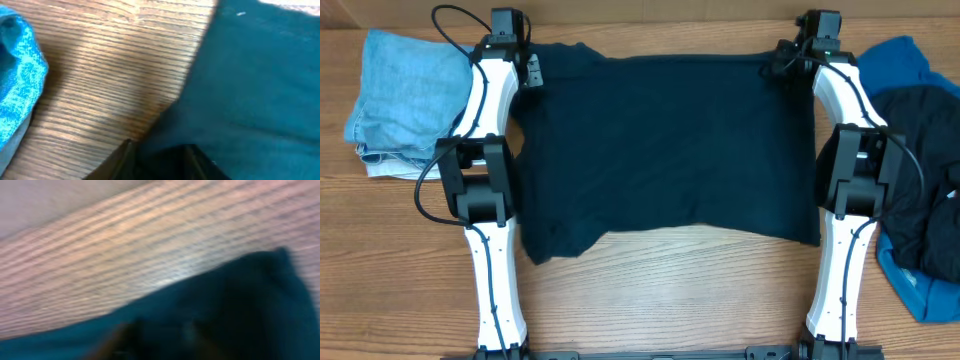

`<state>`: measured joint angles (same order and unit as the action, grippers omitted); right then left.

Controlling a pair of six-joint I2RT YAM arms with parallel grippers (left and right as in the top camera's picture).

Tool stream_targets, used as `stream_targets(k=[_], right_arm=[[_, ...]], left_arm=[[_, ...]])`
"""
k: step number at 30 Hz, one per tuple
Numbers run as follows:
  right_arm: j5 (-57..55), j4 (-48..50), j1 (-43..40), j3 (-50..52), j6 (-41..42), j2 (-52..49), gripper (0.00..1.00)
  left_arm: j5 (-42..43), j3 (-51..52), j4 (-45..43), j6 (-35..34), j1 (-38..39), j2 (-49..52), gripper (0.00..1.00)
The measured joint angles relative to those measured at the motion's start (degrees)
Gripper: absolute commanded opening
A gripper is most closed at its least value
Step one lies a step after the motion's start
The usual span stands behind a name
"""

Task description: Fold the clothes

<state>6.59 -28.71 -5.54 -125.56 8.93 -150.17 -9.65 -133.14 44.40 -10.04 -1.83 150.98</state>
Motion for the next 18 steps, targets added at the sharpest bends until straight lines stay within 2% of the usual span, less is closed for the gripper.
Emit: stream_targets(k=[1,4,6,10,11,13,14,17,18], right_arm=[[0.9,-0.1,0.0,-0.8,0.0,-0.2,1.00],[1.7,-2.8,-0.1,-3.9,-0.1,-0.8,1.00],[1.2,-7.0,-0.4,-7.0,0.0,-0.9,1.00],[0.5,-18.8,-1.3,-16.2,0.0,-0.3,1.00],[0.5,-22.0,-1.5,-17.2,0.0,0.5,1.00],[0.5,-31.5,-1.8,-18.3,0.1,3.7,1.00],[0.4,-36.1,-2.1,-18.7,0.0,5.4,1.00],[0.6,-52.6,-5.6,-19.9,1.6,11.8,1.00],[0.6,-54.1,-6.1,-20.1,1.7,12.2,1.00]], left_arm=[[-0.2,0.0,-0.3,0.0,-0.2,0.0,0.78],[0.4,-1.5,-0.2,1.6,-0.6,0.2,0.90],[0.6,-6.6,2.9,2.5,-0.5,0.9,0.96],[1.0,-28.0,16.6,1.4,-0.5,0.8,0.95],[1.3,-34.8,24.9,-0.3,-0.5,0.7,0.95],[2.8,-43.1,35.0,-3.5,-0.5,0.0,0.92],[4.1,-45.2,40.8,-5.2,-0.5,-1.3,0.92],[6.3,-46.2,50.3,-8.7,-0.4,-3.4,0.92],[7.3,-46.2,52.2,-9.6,-0.2,-3.5,0.93]])
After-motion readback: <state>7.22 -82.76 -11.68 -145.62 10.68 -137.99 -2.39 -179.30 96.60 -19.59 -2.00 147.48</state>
